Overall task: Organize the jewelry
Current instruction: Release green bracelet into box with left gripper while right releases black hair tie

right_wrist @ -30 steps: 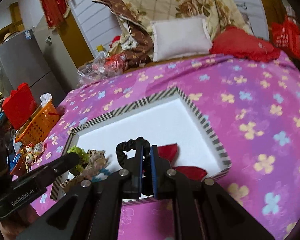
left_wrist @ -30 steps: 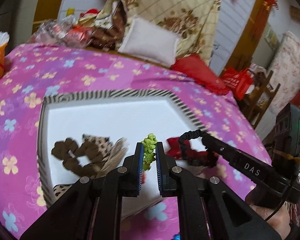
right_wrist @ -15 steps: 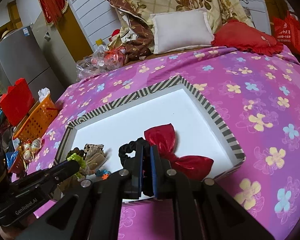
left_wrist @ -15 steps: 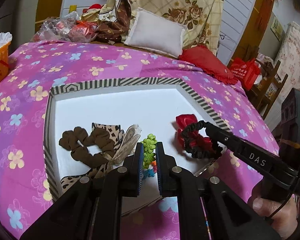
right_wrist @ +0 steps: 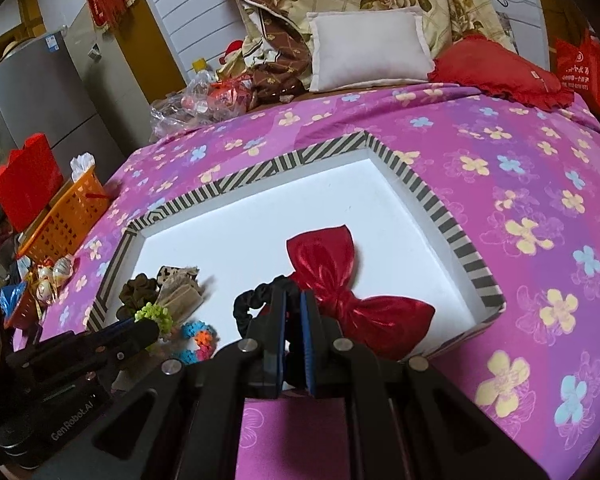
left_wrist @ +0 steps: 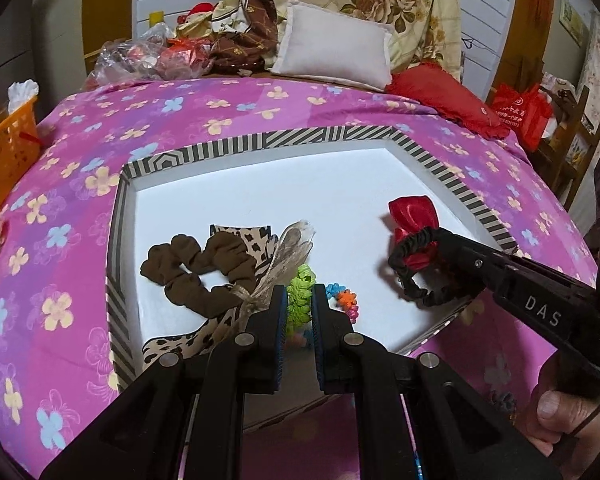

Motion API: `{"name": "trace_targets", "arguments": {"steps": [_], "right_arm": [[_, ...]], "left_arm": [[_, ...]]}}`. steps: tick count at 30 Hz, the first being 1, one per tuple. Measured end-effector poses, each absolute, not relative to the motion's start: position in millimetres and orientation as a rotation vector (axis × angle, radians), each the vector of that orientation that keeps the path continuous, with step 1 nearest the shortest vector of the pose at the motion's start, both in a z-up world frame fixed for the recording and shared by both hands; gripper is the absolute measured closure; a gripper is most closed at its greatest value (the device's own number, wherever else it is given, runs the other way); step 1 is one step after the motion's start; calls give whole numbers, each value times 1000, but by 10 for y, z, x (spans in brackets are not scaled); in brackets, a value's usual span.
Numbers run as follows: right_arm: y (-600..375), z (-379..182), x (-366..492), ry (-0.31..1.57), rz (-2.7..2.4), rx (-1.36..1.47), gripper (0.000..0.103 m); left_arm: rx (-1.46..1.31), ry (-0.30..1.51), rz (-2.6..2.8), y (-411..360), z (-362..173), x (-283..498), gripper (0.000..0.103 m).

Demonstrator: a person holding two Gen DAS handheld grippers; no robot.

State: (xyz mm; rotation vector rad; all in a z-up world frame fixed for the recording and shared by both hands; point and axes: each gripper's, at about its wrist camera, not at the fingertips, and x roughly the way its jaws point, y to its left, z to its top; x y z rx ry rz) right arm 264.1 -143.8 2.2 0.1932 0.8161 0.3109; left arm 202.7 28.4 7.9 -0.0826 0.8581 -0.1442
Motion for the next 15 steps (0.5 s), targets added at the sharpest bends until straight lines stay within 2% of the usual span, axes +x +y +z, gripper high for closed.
{"name": "trace_targets", "arguments": {"steps": [15], "right_arm": [[-1359, -3, 2623, 820, 294, 143, 93]], "left_arm": [[-84, 893, -126, 336, 23, 2057, 94]]}}
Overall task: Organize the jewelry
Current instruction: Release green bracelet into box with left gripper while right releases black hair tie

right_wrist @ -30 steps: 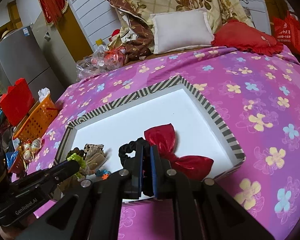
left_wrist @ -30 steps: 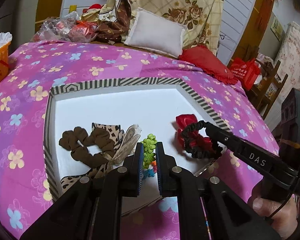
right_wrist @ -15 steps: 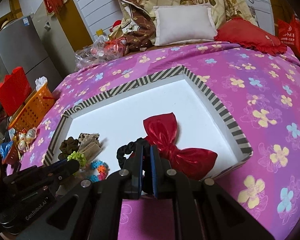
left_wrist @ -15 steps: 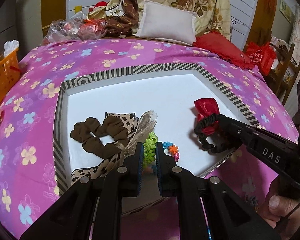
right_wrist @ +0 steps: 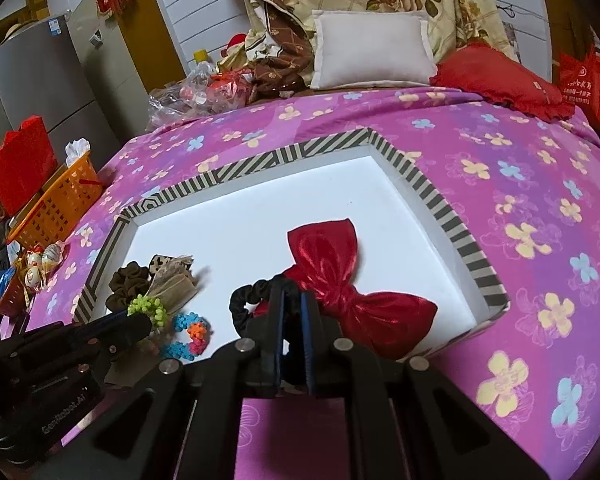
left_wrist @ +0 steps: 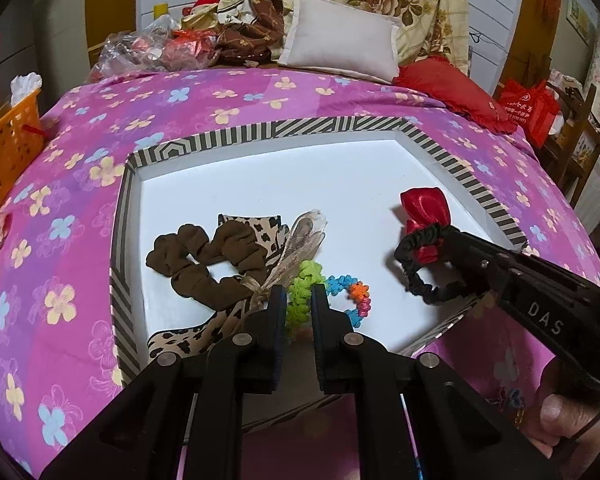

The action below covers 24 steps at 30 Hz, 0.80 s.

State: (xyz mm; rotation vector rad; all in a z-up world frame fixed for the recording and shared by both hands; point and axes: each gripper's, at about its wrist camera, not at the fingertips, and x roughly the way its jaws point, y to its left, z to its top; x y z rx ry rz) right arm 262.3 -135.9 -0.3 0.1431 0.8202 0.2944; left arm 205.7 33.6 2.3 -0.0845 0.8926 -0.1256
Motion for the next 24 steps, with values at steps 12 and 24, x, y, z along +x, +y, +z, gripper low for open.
{"name": "trace_targets", "arguments": {"steps": [12, 24], "right_arm": [[-1490, 144, 2575, 780, 290, 166, 76], [-1765, 500, 2351, 729, 253, 167, 71]], "left_arm": [[-112, 904, -100, 471, 49, 2043, 77], [-103, 815, -195, 534, 338, 1810, 76]]}}
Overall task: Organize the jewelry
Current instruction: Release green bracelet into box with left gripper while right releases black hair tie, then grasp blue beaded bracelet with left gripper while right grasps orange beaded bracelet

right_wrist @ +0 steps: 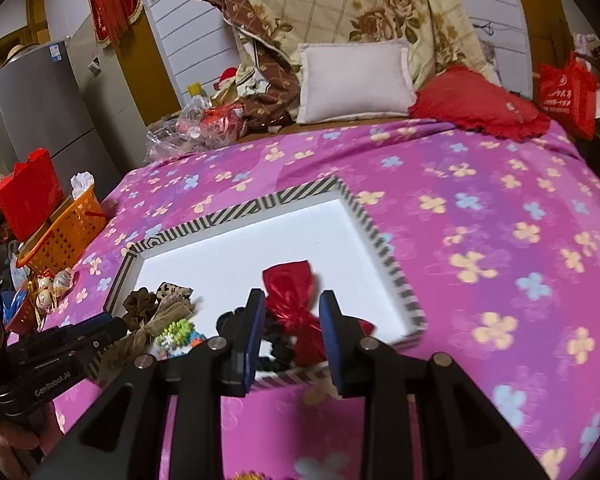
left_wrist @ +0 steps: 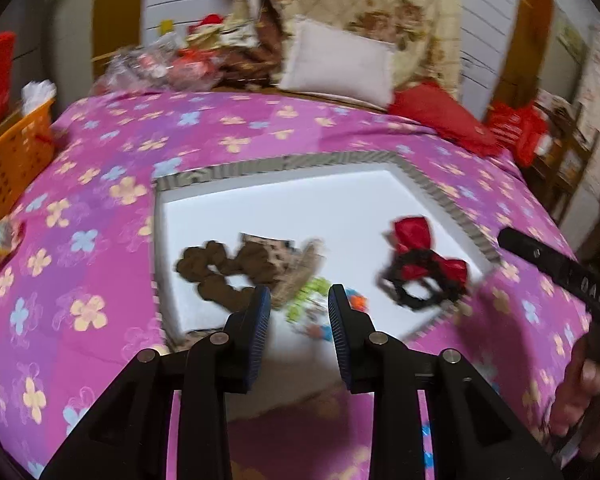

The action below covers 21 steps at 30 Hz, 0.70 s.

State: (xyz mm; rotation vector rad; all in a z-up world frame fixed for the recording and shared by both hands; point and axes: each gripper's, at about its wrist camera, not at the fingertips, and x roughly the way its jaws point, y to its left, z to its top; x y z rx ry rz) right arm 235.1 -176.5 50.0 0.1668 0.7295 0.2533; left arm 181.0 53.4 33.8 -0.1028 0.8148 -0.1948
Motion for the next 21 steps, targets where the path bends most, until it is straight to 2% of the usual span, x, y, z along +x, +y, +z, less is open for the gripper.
{"name": "trace_targets", "arguments": {"steps": [2, 8, 21], "right_arm": [[-1859, 552, 2261, 732, 244, 170, 68], [-2119, 555, 1895, 773, 222, 142, 67], [-1917, 0, 1380, 963, 330, -32, 67]], "left_arm": [[-84, 815, -251, 454, 351, 1738, 76], [25, 833, -422, 133, 330, 1458, 76], [161, 946, -506, -180, -8, 1190, 76]]}}
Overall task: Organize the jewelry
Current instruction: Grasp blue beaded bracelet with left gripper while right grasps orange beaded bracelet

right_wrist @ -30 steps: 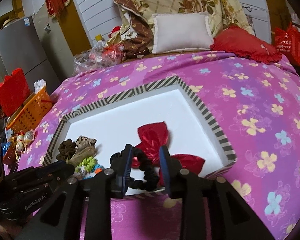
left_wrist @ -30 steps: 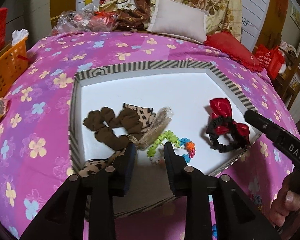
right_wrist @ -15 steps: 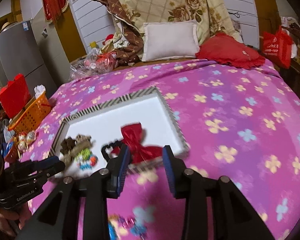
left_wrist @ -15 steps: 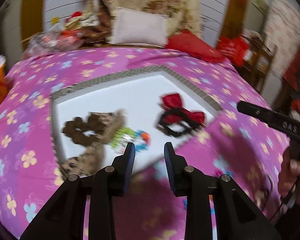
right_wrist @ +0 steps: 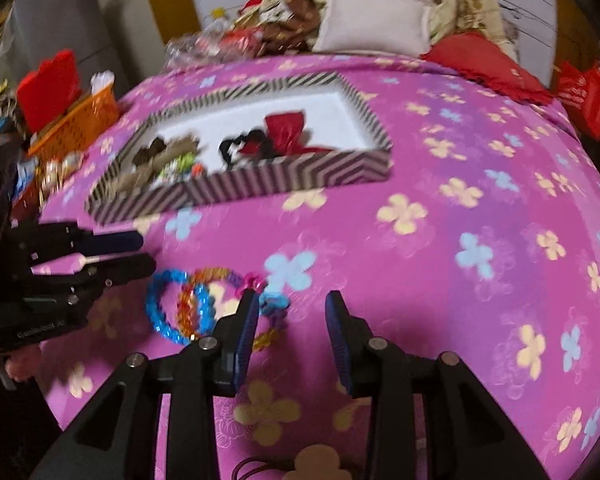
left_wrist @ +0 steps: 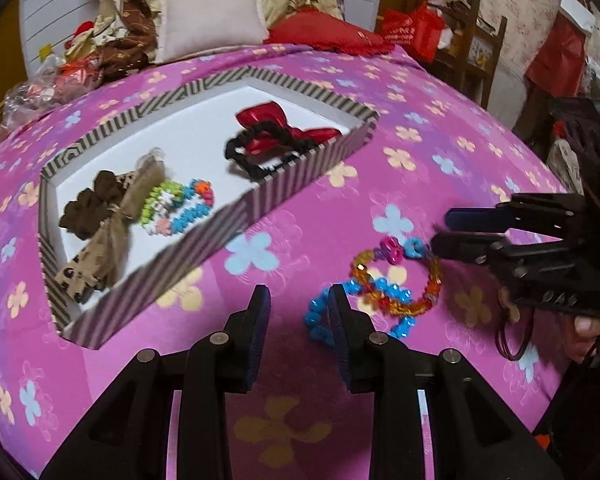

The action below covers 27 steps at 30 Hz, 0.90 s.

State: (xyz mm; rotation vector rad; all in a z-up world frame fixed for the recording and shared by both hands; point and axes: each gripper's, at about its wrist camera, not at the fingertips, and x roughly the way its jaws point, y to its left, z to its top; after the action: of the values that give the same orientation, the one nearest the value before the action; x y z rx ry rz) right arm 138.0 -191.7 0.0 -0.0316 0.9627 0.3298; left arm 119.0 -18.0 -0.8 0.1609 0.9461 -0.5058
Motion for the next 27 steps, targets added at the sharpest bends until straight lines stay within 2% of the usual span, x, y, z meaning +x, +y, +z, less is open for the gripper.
{"name": "trace_targets", "arguments": {"steps": [13, 16, 18, 22, 27], "right_arm": [[-1634, -154, 1367, 961, 363, -201, 66], [-1608, -153, 1347, 947, 371, -221, 71], [-1621, -145, 1342, 944, 375, -231, 81], [-1776, -108, 1382, 977, 366, -213, 82], [-2205, 71, 1418, 954, 324, -107, 83]], "left_arm": [[247, 977, -501, -350, -139, 1126, 76], [248, 976, -503, -353, -141, 1119, 76], [254, 971, -497, -356, -141, 1108, 76], [258, 967, -501, -377, -135, 1079, 90], [269, 967, -506, -397, -131, 1066, 92]]}}
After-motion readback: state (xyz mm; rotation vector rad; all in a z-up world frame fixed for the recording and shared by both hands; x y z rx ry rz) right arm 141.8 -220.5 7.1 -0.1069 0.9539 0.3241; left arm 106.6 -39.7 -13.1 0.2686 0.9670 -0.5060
